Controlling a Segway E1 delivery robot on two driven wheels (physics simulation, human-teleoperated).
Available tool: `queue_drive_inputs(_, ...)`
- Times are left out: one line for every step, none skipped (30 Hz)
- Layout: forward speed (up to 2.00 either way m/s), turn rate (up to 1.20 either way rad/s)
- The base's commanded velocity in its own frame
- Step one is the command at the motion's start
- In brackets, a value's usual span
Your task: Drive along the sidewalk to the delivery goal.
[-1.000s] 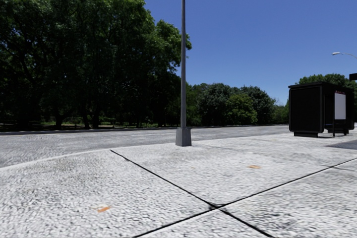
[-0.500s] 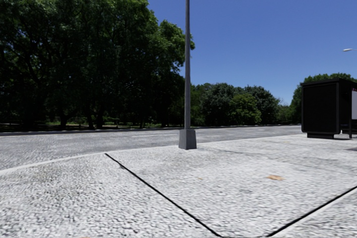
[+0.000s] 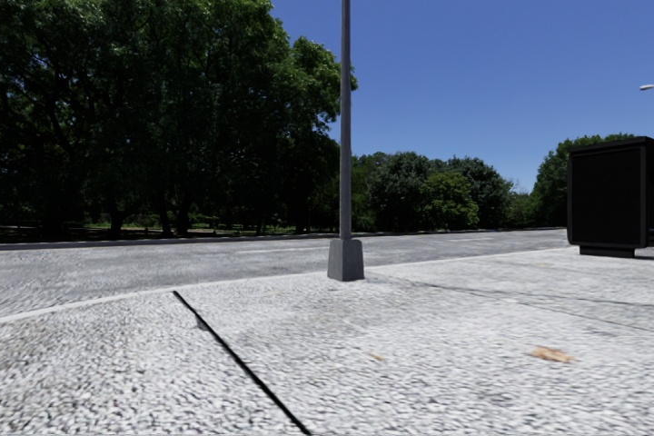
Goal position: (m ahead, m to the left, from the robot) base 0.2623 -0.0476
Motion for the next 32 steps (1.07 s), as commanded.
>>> queue_drive_inputs(0.98,0.00)
queue_drive_inputs(0.98,0.00)
queue_drive_inputs(0.00,0.00)
queue_drive_inputs(0.00,0.00)
queue_drive_inputs(0.00,0.00)
queue_drive_inputs(0.00,0.00)
queue_drive_inputs(0.00,0.00)
queue_drive_inputs(0.00,0.00)
queue_drive_inputs(0.00,0.00)
queue_drive_inputs(0.00,0.00)
queue_drive_inputs(0.00,0.00)
queue_drive_inputs(0.00,0.00)
queue_drive_inputs(0.00,0.00)
queue_drive_inputs(0.00,0.00)
queue_drive_inputs(0.00,0.00)
queue_drive_inputs(0.00,0.00)
queue_drive_inputs(0.00,0.00)
queue_drive_inputs(0.00,0.00)
queue_drive_inputs(0.00,0.00)
queue_drive_inputs(0.00,0.00)
queue_drive_inputs(0.00,0.00)
queue_drive_inputs(0.00,0.00)
queue_drive_inputs(0.00,0.00)
queue_drive_inputs(0.00,0.00)
queue_drive_inputs(0.00,0.00)
queue_drive_inputs(0.00,0.00)
queue_drive_inputs(0.00,0.00)
queue_drive_inputs(0.00,0.00)
queue_drive_inputs(0.00,0.00)
queue_drive_inputs(0.00,0.00)
queue_drive_inputs(0.00,0.00)
queue_drive_inputs(0.00,0.00)
